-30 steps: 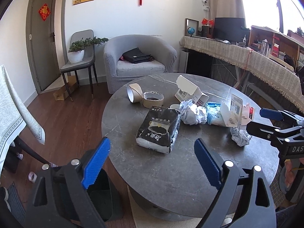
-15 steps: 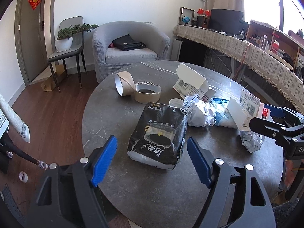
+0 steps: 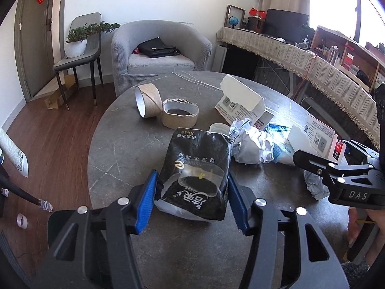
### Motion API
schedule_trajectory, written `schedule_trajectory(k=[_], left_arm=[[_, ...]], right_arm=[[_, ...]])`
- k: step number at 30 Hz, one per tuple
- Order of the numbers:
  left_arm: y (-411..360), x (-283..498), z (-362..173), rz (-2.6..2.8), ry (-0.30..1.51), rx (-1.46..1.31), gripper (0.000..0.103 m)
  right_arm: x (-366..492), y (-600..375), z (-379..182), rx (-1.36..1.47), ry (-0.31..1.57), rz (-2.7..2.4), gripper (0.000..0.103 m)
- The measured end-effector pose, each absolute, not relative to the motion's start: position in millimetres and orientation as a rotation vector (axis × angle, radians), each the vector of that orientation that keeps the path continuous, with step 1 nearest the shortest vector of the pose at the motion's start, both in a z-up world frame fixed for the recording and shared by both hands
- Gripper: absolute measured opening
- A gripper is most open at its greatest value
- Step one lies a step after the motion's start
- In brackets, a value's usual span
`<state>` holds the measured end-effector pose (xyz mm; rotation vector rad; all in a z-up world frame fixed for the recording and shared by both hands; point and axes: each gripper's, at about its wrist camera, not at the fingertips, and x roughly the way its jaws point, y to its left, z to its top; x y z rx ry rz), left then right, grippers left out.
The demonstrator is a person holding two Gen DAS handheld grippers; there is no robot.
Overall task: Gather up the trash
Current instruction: 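Grasp the black tissue package with the left tool while the right tool reaches toward the SanDisk package, then grasp the red-and-white SanDisk package with the right tool while the left tool holds the black package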
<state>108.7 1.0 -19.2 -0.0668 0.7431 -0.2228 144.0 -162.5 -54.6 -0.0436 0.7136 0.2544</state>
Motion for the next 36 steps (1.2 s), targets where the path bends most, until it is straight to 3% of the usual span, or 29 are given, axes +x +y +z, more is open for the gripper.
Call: schedule_trajectory(k=[7, 22, 28, 31, 36], left_arm=[[5, 105, -18, -0.222, 0.739, -0.089, 0.055], [16, 98, -10, -0.24, 0.709, -0.133, 0.053], [22, 95, -6, -0.238, 0.695, -0.149, 0.052], [25, 92, -3, -0.239, 0.68, -0.155, 0.052], [30, 91, -1, -0.239, 0.679, -0.158, 0.052]], right_arm=[[149, -165, -57, -0.016, 0.728, 0.272, 0.084], [152, -181, -54, 0.065, 0.742, 0.308, 0.055], [152, -189, -50, 0.107, 0.726, 0.314, 0.051], [153, -190, -47, 0.112, 0.715, 0.312, 0.039], [163, -188, -55, 0.125, 0.761, 0.316, 0.039]])
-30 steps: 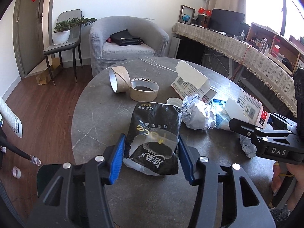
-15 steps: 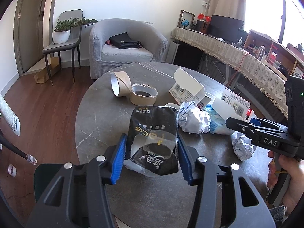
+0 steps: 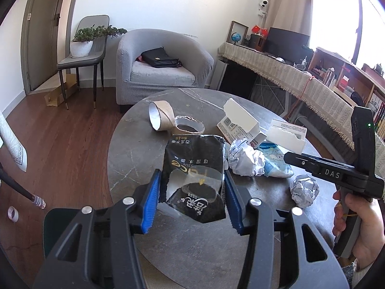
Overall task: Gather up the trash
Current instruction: 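Grasp the red-and-white SanDisk package with the right tool while the left tool holds the black package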
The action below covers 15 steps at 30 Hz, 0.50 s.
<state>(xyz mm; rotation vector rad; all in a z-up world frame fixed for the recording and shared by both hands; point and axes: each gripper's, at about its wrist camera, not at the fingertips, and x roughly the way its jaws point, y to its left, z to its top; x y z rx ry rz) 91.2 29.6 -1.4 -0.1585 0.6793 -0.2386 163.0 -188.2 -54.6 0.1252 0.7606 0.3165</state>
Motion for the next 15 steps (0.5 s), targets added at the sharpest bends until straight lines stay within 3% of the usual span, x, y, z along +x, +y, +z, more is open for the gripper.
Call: schedule_trajectory(k=[3, 5, 15], left_arm=[[32, 91, -1, -0.241, 0.682, -0.158, 0.052], [32, 91, 0, -0.241, 0.681, -0.16, 0.052], [38, 87, 2, -0.254, 0.678, -0.172, 0.052]], right_arm=[[165, -186, -52, 0.101, 0.752, 0.312, 0.039], [167, -188, -49, 0.117, 0.745, 0.313, 0.046], [187, -211, -60, 0.312, 0.78, 0.357, 0.046]])
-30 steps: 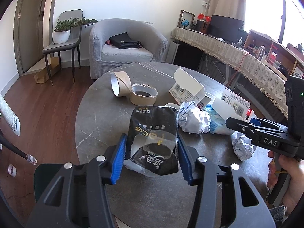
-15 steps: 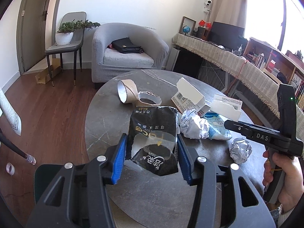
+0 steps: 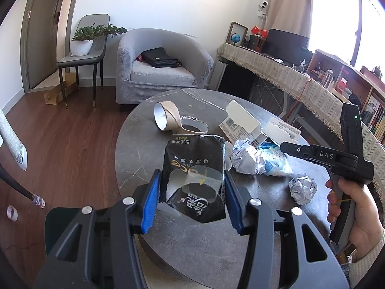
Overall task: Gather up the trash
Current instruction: 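Grasp the red-and-white SanDisk package with the right tool while the left tool holds the black package, then carry the SanDisk package with the right tool while the left tool carries the black package to the green bin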
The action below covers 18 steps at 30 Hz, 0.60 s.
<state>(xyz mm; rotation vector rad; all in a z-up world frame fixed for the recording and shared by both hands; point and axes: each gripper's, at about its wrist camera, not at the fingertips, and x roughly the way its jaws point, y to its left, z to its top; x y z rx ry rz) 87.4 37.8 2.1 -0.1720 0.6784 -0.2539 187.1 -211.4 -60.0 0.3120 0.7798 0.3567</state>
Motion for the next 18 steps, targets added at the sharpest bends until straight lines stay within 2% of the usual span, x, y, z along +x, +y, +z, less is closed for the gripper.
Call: schedule_trajectory(k=[4, 7, 18], left_arm=[[39, 86, 3, -0.262, 0.678, -0.17, 0.052], [39, 85, 3, -0.269, 0.678, -0.165, 0.052], [50, 78, 6, -0.257, 0.654, -0.175, 0.052]], right_arm=[[198, -231, -74, 0.517, 0.804, 0.391, 0.039], [203, -240, -85, 0.624, 0.812, 0.396, 0.025], [199, -232, -64, 0.559, 0.739, 0.378, 0.024]])
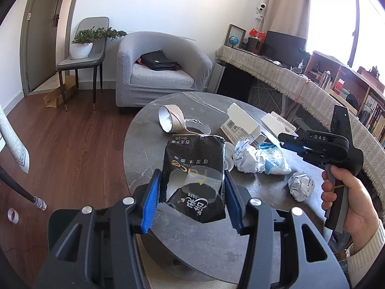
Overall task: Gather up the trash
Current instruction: 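Carry the SanDisk package with the right tool while the left tool carries the black package to the green bin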
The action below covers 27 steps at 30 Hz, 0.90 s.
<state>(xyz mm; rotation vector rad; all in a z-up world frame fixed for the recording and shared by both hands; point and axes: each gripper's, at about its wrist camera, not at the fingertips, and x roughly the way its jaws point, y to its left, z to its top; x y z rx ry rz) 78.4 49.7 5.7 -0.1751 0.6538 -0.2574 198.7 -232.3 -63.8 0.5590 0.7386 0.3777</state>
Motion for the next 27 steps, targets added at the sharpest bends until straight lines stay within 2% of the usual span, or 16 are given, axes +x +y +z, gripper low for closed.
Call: schedule_trajectory(k=[7, 17, 27], left_arm=[[76, 71, 13, -0.211, 0.625, -0.212, 0.052], [130, 61, 8, -0.089, 0.648, -0.237, 0.052], [200, 53, -28, 0.049, 0.785, -0.223, 0.052]], right_arm=[[193, -210, -33, 0.465, 0.676, 0.402, 0.024], [178, -123, 4, 0.256, 0.618, 0.527, 0.024], [163, -20, 10, 0.103, 0.634, 0.664, 0.024]])
